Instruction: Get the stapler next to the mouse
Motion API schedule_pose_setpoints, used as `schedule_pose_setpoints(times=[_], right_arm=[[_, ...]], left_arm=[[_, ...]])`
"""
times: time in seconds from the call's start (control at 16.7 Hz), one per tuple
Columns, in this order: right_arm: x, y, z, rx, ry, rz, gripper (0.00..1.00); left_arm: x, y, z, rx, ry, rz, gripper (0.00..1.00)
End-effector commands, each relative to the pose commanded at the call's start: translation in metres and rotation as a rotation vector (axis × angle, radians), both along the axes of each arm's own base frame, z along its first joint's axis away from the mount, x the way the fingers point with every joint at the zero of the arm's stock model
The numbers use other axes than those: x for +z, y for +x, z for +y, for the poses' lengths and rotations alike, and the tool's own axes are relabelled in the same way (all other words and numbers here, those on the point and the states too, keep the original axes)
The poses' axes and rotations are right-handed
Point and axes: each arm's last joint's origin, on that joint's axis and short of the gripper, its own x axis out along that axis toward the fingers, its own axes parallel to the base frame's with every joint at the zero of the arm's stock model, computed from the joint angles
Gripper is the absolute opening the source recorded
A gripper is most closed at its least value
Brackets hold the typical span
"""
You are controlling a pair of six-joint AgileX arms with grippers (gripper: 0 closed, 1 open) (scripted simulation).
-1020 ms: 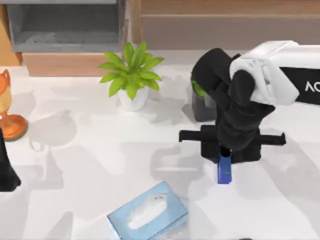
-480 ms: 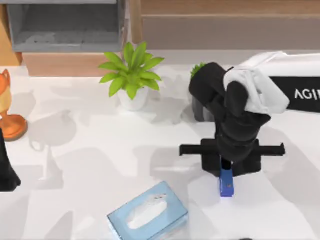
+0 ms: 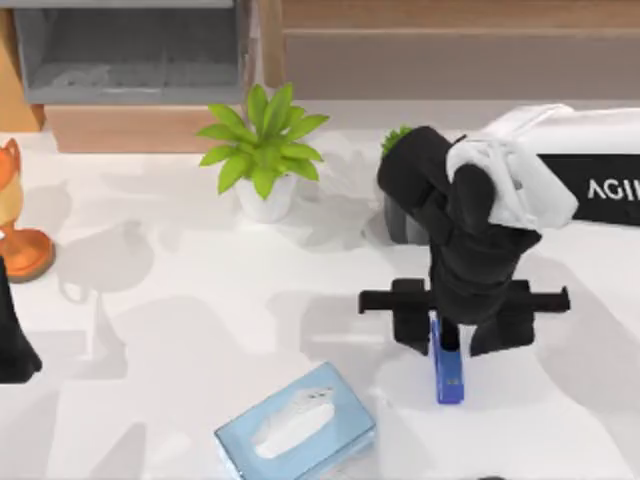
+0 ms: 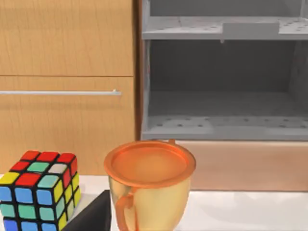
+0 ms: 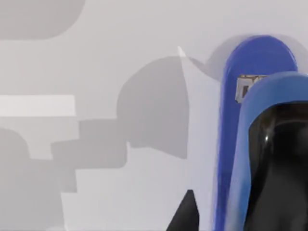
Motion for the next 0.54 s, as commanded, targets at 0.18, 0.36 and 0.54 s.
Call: schedule_pose_setpoints(times=[0.18,0.36,0.54], right_arm=[[0.0,0.0,0.0,0.0,0.0,0.0,0.98],[0.0,0.0,0.0,0.0,0.0,0.0,1.0],[0.0,0.0,0.0,0.0,0.0,0.0,1.0]], left_arm=[[0.0,0.0,0.0,0.0,0.0,0.0,1.0],[0.0,0.0,0.0,0.0,0.0,0.0,1.0],[0.0,0.0,0.0,0.0,0.0,0.0,1.0]])
